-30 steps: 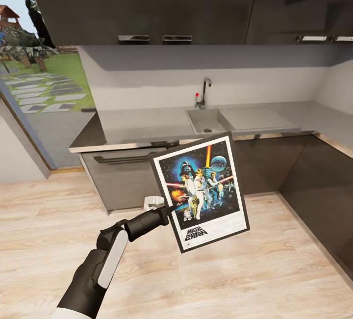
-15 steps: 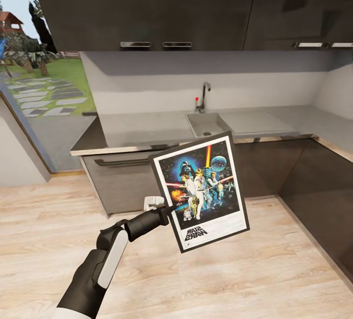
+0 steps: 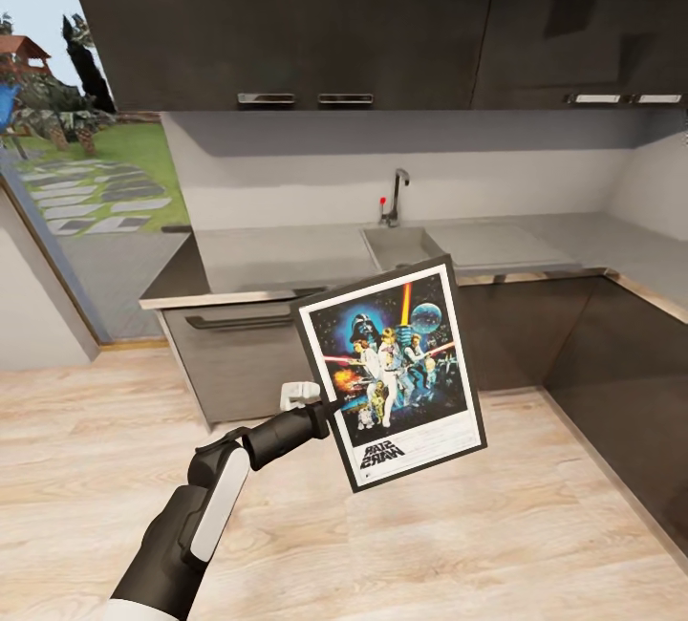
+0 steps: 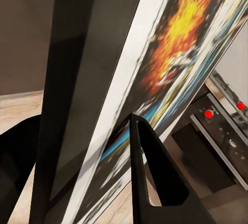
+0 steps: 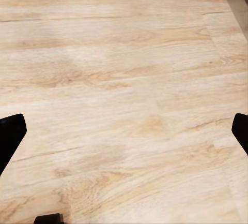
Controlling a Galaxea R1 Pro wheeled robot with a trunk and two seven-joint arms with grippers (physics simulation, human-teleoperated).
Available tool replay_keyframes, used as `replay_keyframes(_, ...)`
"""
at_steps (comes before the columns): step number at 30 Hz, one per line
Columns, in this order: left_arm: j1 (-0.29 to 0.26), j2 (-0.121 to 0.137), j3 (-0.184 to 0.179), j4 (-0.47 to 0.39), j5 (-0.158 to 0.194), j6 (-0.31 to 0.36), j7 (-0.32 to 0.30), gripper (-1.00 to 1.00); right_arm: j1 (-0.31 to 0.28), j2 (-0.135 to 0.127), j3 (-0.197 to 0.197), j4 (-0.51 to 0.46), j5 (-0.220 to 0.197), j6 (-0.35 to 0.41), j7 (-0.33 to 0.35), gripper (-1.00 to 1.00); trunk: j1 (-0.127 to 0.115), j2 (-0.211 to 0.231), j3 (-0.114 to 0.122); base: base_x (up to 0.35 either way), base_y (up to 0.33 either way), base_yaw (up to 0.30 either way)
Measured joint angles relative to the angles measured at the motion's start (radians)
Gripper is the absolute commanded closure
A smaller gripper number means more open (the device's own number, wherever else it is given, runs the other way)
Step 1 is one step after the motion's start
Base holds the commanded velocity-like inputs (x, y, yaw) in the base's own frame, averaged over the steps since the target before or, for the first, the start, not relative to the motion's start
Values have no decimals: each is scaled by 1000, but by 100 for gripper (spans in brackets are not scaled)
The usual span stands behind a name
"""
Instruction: Pick up the poster from the kitchen countertop and hang it on one of the wall nails in the kitchen.
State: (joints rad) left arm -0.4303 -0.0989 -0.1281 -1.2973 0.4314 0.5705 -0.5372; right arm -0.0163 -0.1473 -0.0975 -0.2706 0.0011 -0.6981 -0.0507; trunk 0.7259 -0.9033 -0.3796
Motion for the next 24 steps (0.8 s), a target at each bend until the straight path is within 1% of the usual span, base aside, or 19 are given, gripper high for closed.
replay_keyframes(24,1,2,0,0,0,0,0,100,0,0,0,0,0,0,0,-100,0,0,39,0,0,0)
